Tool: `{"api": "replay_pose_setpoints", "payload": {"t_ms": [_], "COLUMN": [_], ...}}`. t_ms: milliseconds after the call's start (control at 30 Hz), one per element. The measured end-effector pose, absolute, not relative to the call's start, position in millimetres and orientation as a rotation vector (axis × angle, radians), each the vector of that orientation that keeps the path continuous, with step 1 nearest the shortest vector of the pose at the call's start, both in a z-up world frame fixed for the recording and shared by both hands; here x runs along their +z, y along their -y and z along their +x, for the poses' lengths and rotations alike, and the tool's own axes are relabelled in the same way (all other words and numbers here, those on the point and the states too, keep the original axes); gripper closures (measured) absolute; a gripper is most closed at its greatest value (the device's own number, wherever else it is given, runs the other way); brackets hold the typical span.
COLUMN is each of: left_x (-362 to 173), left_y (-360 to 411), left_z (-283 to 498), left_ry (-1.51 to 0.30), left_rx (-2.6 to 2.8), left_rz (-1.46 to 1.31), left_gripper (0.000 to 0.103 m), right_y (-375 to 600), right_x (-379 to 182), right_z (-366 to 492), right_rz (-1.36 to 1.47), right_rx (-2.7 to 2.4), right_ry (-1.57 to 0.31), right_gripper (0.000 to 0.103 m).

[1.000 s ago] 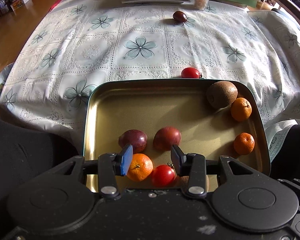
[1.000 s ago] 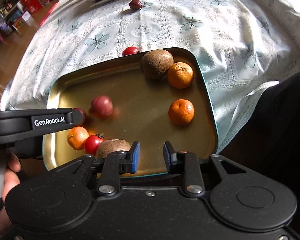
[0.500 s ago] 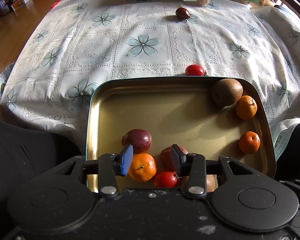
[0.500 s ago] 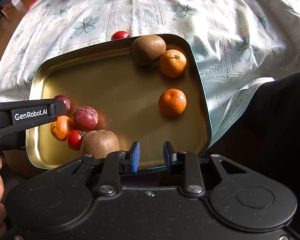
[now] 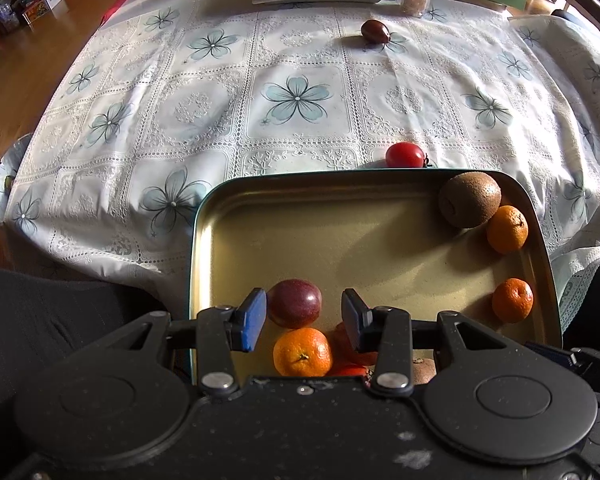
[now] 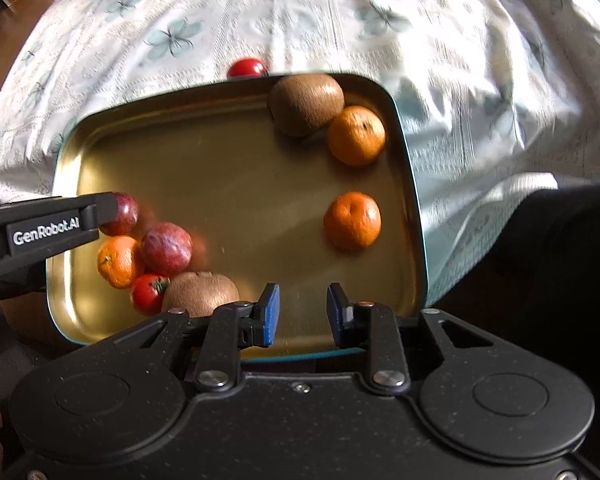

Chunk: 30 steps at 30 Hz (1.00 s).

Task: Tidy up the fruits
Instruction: 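Withdraw both tools from the tray toward the red tomato and last plum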

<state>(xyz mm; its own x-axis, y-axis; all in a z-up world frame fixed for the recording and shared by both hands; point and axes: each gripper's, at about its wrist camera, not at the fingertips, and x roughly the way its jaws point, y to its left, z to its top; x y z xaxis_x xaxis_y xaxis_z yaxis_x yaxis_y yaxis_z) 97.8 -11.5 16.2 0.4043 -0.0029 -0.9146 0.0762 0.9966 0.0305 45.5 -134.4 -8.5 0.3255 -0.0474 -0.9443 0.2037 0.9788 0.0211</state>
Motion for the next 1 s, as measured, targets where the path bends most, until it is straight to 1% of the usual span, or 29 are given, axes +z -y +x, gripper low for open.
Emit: {"api": "replay_pose_setpoints", "payload": {"t_ms": [100,233,667,1000], "left_x": [16.2,16.2,27.5,31.9], "left_y": [10.3,9.7,6.6,12.7], "left_z": [101.9,108.4,146.1,176.2], "left_ry": [-1.155,-1.154,-1.124,-1.127], "left_rx": [-0.052,-0.055,-0.059,-0.080], "left_rz": [0.074,0.079,0.081,0.071], "left_gripper": [0.060,0.060,0.060,0.061], "right_y": [125.0,116.7,125.4,154.6], "right_x": [-4.3,-2.3,-2.6,22.6], "right_z": [48.1,55.0,79.9,105.9], "right_rz": [0.042,-0.048,0.033,0.085], "right_rx": [-0.176,-0.128,-0.084,-0.113], "right_ry": [-1.196,-1.206,-1.301,-1.233], "right_gripper": [0.065,0.066,0.065,0.065]}}
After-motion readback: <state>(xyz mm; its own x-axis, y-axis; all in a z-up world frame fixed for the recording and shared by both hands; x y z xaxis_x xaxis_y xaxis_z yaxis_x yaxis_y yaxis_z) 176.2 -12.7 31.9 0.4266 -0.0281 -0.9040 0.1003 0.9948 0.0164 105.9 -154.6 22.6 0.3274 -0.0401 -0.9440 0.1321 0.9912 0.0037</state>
